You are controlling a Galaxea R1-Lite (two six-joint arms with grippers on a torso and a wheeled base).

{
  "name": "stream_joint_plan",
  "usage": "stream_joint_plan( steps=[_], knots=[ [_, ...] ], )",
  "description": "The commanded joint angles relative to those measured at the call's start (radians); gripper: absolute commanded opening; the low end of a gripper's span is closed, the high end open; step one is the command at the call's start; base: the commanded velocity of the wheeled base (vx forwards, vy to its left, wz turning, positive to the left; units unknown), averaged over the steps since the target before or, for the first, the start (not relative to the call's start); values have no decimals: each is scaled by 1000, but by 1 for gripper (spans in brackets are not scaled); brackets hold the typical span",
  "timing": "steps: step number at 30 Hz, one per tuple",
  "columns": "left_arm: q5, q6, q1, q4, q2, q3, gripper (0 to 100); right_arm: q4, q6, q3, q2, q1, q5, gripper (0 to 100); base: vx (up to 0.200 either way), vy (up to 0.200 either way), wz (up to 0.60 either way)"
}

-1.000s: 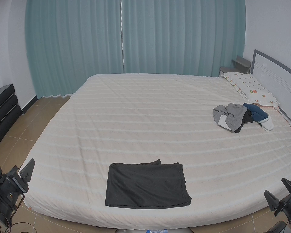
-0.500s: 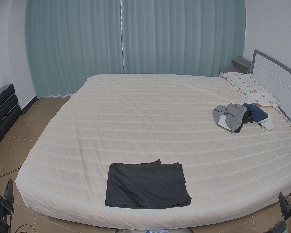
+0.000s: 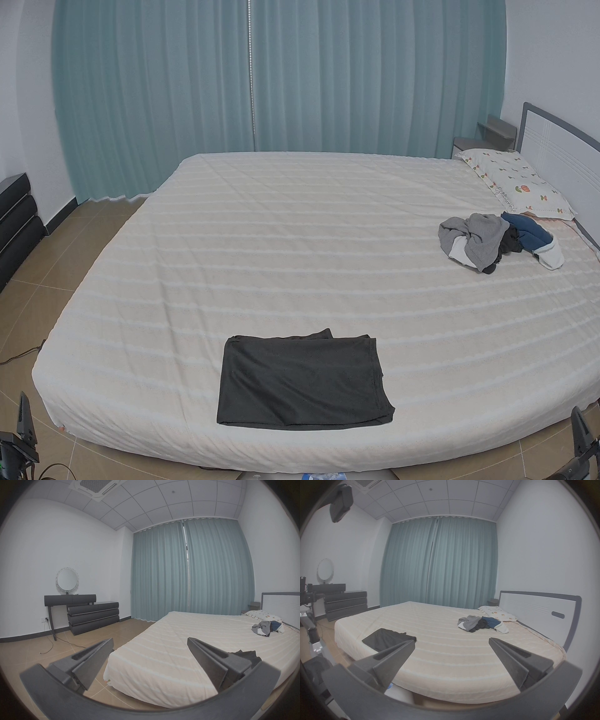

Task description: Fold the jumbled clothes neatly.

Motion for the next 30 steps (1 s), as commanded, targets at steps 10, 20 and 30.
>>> stream_joint_plan(
  steps=[10,20,30],
  knots=[
    [-110,3,9,-123,-37,107,100,-165,-6,187,-37,-5,27,100,0,0,0],
    [-322,3,9,-128,-37,107,100,-300,9,250,-39,-5,33,100,0,0,0],
    [-473,51,9,-67,-39,107,100,-217,114,243,-37,-5,28,100,0,0,0]
  ],
)
